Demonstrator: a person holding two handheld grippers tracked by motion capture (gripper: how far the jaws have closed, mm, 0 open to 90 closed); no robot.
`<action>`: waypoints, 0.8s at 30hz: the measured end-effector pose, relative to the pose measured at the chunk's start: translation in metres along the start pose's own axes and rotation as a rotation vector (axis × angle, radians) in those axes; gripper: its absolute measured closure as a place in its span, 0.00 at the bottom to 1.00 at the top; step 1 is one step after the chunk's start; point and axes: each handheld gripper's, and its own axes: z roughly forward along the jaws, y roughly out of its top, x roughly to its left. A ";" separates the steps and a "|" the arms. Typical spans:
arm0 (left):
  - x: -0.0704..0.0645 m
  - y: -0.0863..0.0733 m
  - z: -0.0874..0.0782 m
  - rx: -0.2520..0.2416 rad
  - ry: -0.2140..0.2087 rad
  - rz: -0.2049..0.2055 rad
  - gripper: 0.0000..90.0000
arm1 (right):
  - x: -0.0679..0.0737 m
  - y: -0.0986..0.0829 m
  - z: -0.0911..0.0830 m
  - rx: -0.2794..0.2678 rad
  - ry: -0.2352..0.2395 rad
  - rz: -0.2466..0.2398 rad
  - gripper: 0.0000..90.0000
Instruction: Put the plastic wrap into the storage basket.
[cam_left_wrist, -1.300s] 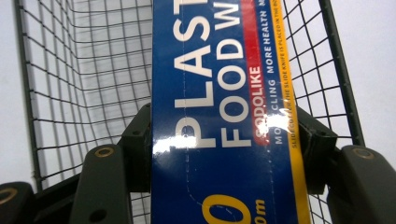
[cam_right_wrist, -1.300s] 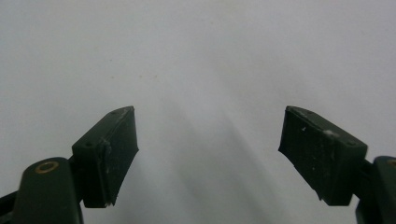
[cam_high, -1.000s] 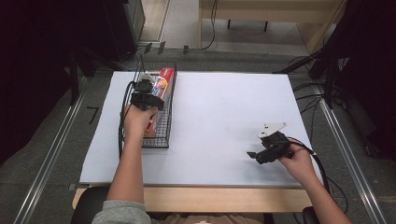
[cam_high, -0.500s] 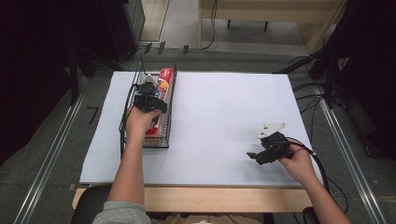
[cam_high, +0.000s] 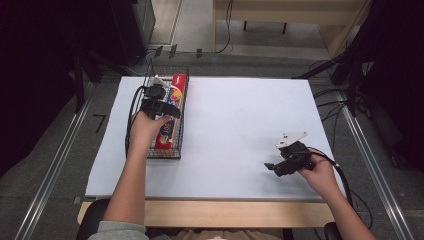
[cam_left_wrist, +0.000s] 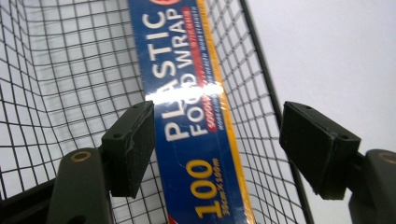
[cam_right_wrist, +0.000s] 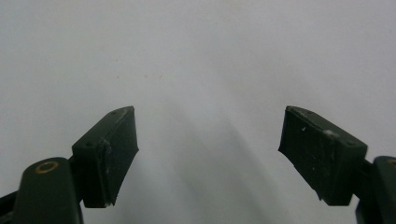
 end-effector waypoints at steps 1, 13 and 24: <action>0.000 0.000 0.000 0.000 0.000 0.000 0.29 | 0.000 0.000 0.000 0.000 0.000 0.000 0.22; -0.016 -0.024 -0.024 -0.063 -0.147 0.126 0.26 | 0.000 0.000 0.000 -0.009 0.013 0.007 0.22; -0.043 -0.051 -0.031 -0.104 -0.249 0.323 0.27 | 0.000 0.000 -0.001 -0.010 0.026 0.015 0.22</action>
